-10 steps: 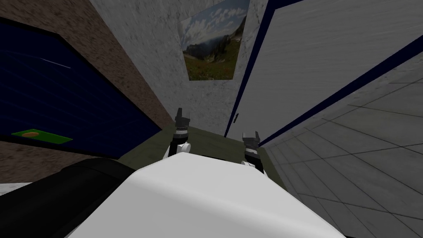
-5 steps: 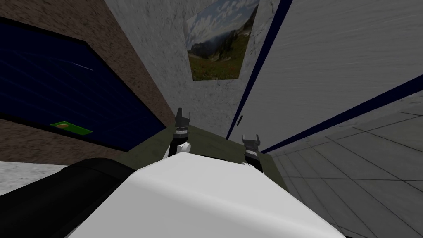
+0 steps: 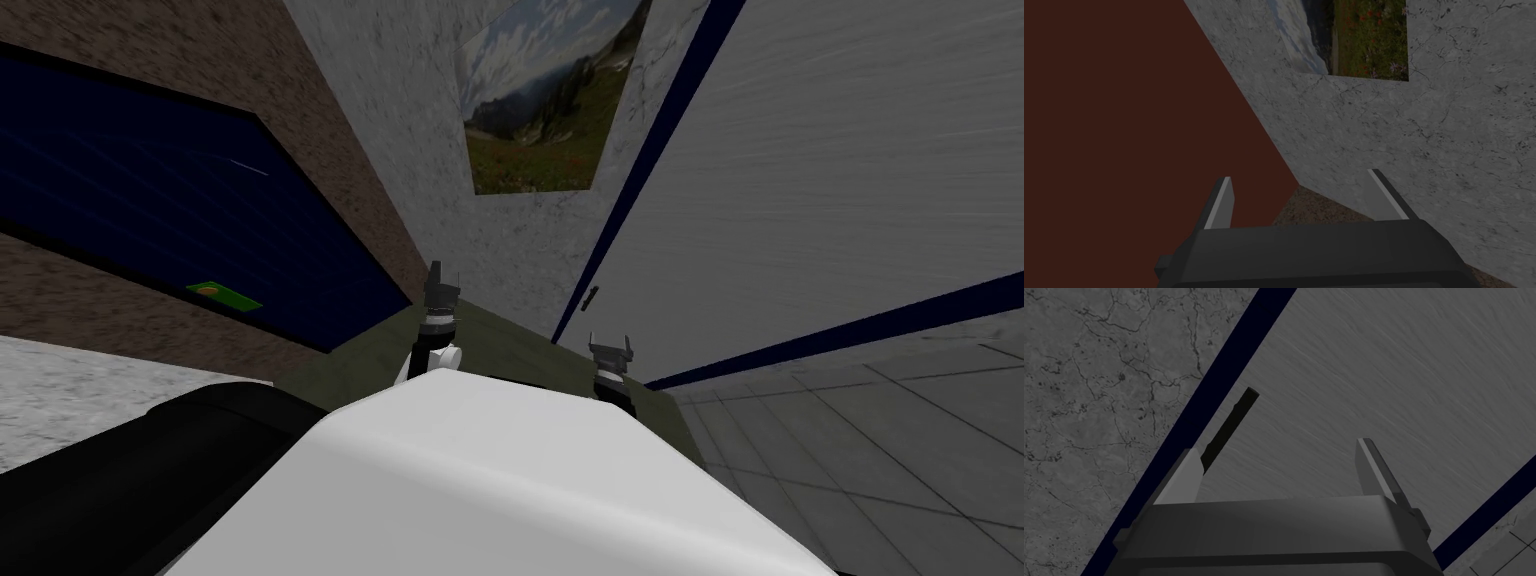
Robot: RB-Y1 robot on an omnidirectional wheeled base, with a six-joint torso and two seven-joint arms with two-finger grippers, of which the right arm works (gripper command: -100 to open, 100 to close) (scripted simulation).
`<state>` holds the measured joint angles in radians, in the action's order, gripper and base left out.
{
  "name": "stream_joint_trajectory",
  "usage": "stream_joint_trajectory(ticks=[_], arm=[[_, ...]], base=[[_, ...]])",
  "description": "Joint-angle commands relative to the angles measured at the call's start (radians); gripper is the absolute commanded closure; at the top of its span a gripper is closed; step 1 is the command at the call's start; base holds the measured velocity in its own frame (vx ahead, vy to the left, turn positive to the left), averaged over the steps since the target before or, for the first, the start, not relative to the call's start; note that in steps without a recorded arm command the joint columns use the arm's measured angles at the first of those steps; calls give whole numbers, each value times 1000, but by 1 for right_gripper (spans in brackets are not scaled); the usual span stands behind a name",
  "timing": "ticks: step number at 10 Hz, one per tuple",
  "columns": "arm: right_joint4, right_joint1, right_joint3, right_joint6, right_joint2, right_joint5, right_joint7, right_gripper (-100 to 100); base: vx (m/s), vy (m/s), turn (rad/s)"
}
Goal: Pull the door open
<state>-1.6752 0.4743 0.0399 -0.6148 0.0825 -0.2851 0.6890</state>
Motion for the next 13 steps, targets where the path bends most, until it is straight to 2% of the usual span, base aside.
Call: stream_joint_trajectory(ticks=[1, 13], arm=[[41, -7, 5, -19, -1, -25, 41, -100], [303, -38, 43, -137, -8, -195, 315, -100]], base=[[96, -57, 155], [78, -63, 153]])
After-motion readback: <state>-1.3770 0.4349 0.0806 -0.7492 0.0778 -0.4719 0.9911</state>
